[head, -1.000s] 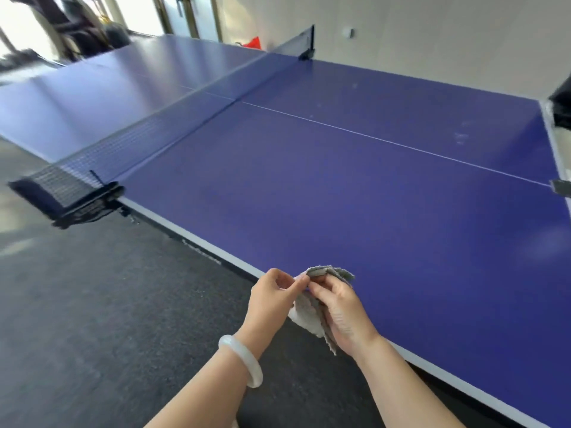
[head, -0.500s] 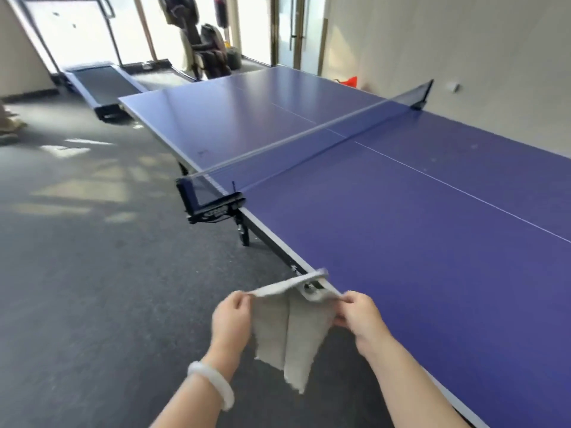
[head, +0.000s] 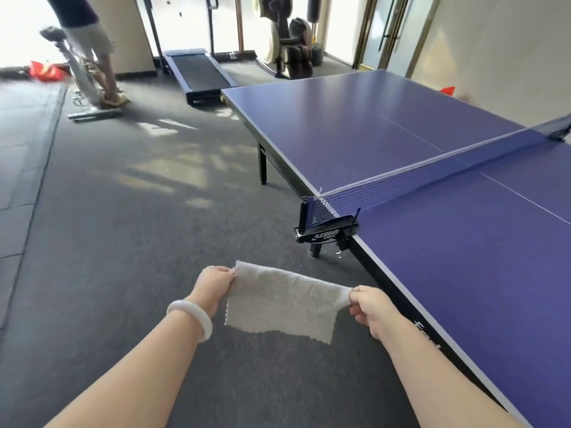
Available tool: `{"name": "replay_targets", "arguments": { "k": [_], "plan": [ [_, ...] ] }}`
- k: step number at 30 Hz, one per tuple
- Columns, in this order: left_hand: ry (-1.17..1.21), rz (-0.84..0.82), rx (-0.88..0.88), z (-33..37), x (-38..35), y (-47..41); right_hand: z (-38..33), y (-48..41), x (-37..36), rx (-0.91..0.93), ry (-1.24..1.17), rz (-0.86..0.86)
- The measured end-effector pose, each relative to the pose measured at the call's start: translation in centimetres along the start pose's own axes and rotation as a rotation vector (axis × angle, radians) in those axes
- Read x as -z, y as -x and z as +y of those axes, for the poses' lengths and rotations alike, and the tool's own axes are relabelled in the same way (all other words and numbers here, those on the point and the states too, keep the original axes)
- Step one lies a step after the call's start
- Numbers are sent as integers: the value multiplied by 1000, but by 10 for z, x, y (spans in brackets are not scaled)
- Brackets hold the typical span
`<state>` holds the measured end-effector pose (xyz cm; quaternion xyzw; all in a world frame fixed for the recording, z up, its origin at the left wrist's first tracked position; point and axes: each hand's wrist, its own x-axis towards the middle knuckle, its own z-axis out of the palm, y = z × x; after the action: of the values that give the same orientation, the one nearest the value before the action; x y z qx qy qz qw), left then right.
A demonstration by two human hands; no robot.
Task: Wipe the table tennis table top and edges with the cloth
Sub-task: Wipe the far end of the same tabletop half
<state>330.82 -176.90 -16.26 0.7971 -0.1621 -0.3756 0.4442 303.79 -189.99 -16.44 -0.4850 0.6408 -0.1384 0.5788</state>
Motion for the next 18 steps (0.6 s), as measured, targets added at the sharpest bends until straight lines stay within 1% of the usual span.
{"name": "replay_targets", "arguments": {
  "k": [3, 5, 7, 9, 10, 12, 15, 16, 18],
  "plan": [
    [45, -15, -128, 13, 10, -22, -26, -9, -17, 237, 19, -38],
    [26, -14, -264, 25, 18, -37, -43, -16, -22, 474, 78, 0],
    [-68, -26, -413, 36, 29, -54, -62, -23, -22, 713, 249, 89],
    [-211, -6, -529, 47, 39, -73, -82, -34, -23, 845, 360, 127],
    [-238, 12, -560, 54, 43, -84, -91, -41, -25, 871, 386, 130],
    [-202, 34, -589, 70, 48, -105, -114, -55, -33, 894, 395, 154],
    [-42, 78, -577, 96, 52, -137, -152, -77, -51, 940, 300, 218],
    [7, 99, -581, 105, 55, -150, -165, -85, -57, 934, 252, 232],
    [56, 117, -587, 124, 60, -177, -189, -103, -68, 854, 139, 215]
  ]
}}
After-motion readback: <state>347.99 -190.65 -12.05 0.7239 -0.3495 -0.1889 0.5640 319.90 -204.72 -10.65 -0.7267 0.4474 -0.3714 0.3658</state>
